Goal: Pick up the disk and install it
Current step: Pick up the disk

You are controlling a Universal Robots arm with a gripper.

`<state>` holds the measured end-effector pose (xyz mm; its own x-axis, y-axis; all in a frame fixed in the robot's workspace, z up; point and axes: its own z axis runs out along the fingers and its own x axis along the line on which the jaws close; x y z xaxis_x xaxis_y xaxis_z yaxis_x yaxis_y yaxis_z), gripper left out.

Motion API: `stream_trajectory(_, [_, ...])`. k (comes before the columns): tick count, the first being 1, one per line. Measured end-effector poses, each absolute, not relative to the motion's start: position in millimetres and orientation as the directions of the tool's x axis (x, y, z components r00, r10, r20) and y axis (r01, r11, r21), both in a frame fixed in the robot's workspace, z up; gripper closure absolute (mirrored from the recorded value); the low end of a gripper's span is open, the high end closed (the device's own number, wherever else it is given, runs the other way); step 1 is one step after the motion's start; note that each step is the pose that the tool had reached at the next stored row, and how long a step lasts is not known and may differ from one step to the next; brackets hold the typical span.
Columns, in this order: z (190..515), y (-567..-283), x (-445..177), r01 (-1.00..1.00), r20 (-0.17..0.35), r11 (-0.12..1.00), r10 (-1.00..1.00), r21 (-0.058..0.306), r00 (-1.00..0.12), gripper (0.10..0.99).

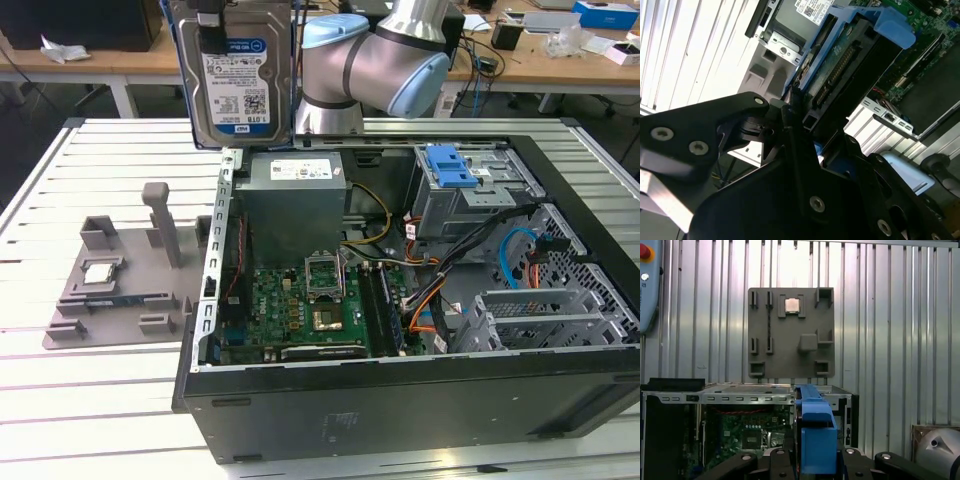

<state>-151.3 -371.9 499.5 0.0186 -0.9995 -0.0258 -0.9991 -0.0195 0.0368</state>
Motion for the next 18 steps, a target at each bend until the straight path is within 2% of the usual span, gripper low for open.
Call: stream_trajectory(18, [499,-398,-151,-0.999,-0.026,-0.020,-0.999,0.037,0.019,0.718])
